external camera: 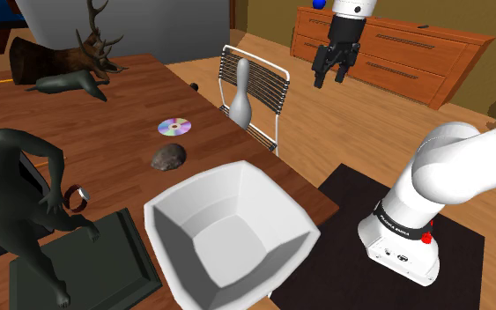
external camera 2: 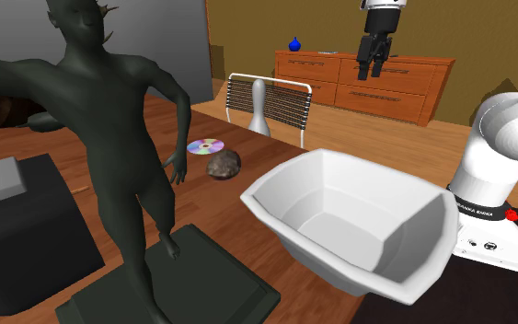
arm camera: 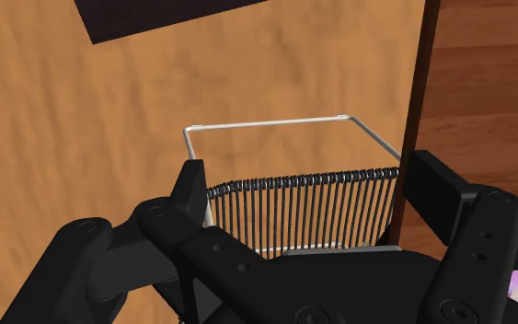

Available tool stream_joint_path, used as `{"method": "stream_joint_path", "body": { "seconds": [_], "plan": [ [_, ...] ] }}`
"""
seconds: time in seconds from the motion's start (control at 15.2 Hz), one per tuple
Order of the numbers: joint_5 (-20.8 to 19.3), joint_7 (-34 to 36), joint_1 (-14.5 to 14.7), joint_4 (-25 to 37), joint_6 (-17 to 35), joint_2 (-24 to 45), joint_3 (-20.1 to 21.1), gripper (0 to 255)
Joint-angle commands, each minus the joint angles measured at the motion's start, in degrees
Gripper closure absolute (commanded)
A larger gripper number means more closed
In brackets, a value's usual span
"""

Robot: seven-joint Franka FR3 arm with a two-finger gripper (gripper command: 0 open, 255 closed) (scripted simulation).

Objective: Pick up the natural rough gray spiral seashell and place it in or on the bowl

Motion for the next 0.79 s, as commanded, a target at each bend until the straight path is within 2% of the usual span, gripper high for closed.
{"method": "stream_joint_path", "body": {
  "seconds": [0.0, 0.4, 0.73],
  "plan": [
    [0.0, 0.0, 0.0, 0.0, 0.0, 0.0, 0.0, 0],
    [5.7, 12.2, 2.0, -4.2, 6.3, -1.0, 8.6, 0],
    [9.8, 22.4, 3.5, -5.0, 12.4, 1.3, 16.2, 0]
  ]
}}
